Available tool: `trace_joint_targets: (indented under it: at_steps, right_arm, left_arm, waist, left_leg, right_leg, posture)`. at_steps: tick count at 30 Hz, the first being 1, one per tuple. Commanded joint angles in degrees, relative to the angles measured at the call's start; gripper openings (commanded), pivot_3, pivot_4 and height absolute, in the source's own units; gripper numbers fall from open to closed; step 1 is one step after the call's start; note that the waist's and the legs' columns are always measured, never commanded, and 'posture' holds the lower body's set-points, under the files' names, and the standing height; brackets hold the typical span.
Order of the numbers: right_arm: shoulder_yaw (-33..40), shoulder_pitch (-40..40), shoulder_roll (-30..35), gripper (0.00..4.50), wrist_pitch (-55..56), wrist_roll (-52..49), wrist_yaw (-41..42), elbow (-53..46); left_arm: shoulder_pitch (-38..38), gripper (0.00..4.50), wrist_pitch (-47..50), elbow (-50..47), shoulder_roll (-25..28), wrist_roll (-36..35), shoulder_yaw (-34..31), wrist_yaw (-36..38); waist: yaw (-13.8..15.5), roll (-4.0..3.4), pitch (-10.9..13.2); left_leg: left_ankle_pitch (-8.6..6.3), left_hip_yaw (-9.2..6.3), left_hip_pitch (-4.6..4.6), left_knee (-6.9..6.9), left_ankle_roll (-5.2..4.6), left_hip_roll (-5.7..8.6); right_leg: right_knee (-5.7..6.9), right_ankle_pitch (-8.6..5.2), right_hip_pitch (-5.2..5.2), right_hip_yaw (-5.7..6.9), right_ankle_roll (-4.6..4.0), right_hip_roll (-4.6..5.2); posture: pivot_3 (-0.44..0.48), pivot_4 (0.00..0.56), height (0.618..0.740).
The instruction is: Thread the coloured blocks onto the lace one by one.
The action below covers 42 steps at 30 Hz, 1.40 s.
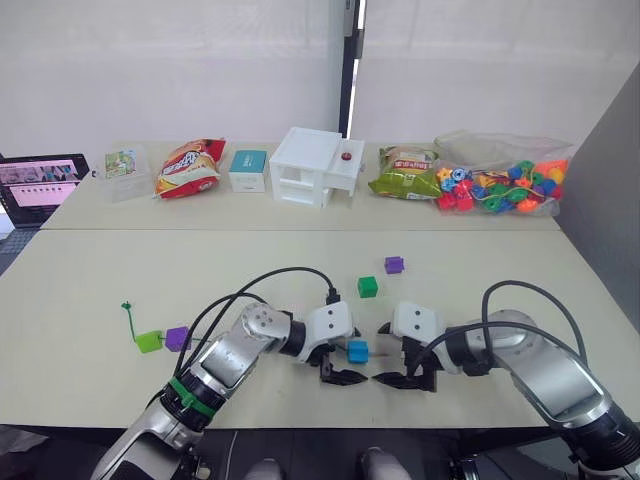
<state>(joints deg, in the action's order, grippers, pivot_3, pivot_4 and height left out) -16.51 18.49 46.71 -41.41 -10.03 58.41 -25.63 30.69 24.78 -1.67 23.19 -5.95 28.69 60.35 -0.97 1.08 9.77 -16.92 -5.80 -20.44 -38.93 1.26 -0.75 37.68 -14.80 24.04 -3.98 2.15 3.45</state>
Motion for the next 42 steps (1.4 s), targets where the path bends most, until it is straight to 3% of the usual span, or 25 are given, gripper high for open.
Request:
trace_joint_targets:
  at_steps: [1,9,11,24,29,35,42]
  right_arm:
    - [0.5,0.0,0.6,4.5,1.6,0.2,-0.4,-0.9]
    - [-0.9,0.4,0.0,4.5,3.1,1.0,-1.0,0.6]
    - [-1.3,0.7,-0.5,4.26,3.9,1.1,-1.1,1.5]
    - [-3.1,2.1,0.0,0.04,9.4,3.6,-0.3,6.5]
    - [-2.6,2.8,0.9,0.0,12.0,4.3,1.1,7.9]
    - [-0.3,2.7,3.8,0.0,11.3,2.5,3.2,5.2]
    - [2.3,1.1,6.3,0.0,10.5,1.6,3.7,4.4]
  left_arm:
    - [0.5,3.89,-0.6,0.2,-0.3,0.0,-0.2,0.6]
    - [0.3,1.38,-1.6,0.5,-0.6,0.6,0.1,0.6]
    - [0.2,1.38,-1.7,0.4,-0.4,0.4,0.0,0.8]
    - [-0.2,1.38,-2.1,-0.5,1.2,-0.2,-0.5,2.8]
    - [-1.7,1.38,-0.9,-3.2,6.7,-3.2,-4.4,6.4]
    - [-9.3,1.38,-1.9,-5.5,23.7,-6.8,-15.1,12.8]
    - [-16.8,1.38,-11.9,7.3,38.0,-4.1,-24.1,14.9]
  waist:
    - [0.0,0.0,0.0]
    - [0.0,0.0,0.0]
    - [0.0,0.0,0.0]
    - [-0.1,0.0,0.0]
    - [-0.3,0.0,0.0]
    - [-1.2,-0.01,0.0]
    - [-1.6,-0.06,0.0]
  left_leg:
    - [0.0,0.0,0.0,0.0,0.0,0.0]
    - [0.0,0.0,0.01,0.0,0.0,0.0]
    - [0.0,0.0,0.01,0.0,0.0,0.0]
    - [0.0,0.0,0.05,0.0,0.0,0.0]
    - [0.0,0.0,0.08,0.01,0.0,-0.02]
    - [0.0,0.0,0.09,0.06,0.0,-0.05]
    - [-0.01,0.02,0.14,0.15,-0.01,-0.09]
  right_leg:
    - [-0.01,0.0,0.0,0.0,0.0,0.0]
    - [0.0,0.0,0.0,0.0,0.0,0.0]
    - [0.0,0.0,-0.01,0.0,0.0,0.0]
    - [0.0,0.0,-0.04,0.0,0.0,0.0]
    - [0.03,0.0,-0.03,0.0,0.0,-0.01]
    - [0.17,0.0,0.09,0.0,0.0,-0.01]
    - [0.13,-0.01,0.07,0.02,-0.01,-0.03]
  posture:
    - [0.0,0.15,0.74]
    - [0.0,0.15,0.74]
    - [0.0,0.15,0.74]
    - [0.0,0.15,0.74]
    - [0.0,0.15,0.74]
    - [0.0,0.15,0.74]
    - [0.0,0.15,0.74]
